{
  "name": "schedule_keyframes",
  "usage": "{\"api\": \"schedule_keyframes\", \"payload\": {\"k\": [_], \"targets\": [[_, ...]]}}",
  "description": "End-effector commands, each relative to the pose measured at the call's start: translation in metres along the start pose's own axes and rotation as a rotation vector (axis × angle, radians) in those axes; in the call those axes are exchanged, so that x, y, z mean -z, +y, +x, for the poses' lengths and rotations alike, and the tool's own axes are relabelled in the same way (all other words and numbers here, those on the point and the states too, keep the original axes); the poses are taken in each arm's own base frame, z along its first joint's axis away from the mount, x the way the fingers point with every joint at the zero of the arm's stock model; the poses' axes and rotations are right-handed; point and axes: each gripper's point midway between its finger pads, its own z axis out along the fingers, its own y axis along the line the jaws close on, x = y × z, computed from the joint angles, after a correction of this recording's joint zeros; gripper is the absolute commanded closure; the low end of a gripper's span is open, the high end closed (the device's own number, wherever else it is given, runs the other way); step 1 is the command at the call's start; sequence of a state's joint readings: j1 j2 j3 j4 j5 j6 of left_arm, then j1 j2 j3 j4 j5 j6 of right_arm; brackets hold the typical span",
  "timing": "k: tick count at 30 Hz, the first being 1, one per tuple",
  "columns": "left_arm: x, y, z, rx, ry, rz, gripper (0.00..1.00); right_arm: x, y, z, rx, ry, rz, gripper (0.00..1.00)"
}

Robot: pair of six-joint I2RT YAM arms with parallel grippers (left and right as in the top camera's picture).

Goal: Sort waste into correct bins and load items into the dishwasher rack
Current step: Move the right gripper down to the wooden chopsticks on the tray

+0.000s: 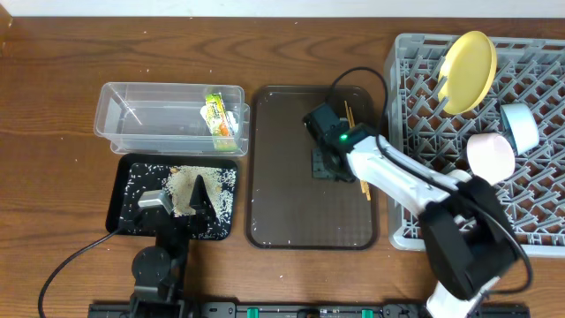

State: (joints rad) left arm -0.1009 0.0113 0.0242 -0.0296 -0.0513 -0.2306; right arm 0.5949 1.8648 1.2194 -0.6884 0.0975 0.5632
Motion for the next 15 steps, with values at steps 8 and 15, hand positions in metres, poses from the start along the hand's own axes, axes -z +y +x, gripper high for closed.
{"api": "schedule_keyframes", "payload": {"k": [8,15], "targets": [[-0.001,0.008,0.016,-0.018,0.045,-0.03,0.11,0.027,-0.057,-0.047,0.085,-0.183,0.213,0.69],[-0.001,0.008,0.016,-0.018,0.045,-0.03,0.11,-0.004,-0.075,-0.047,0.06,-0.119,0.215,0.69]]}}
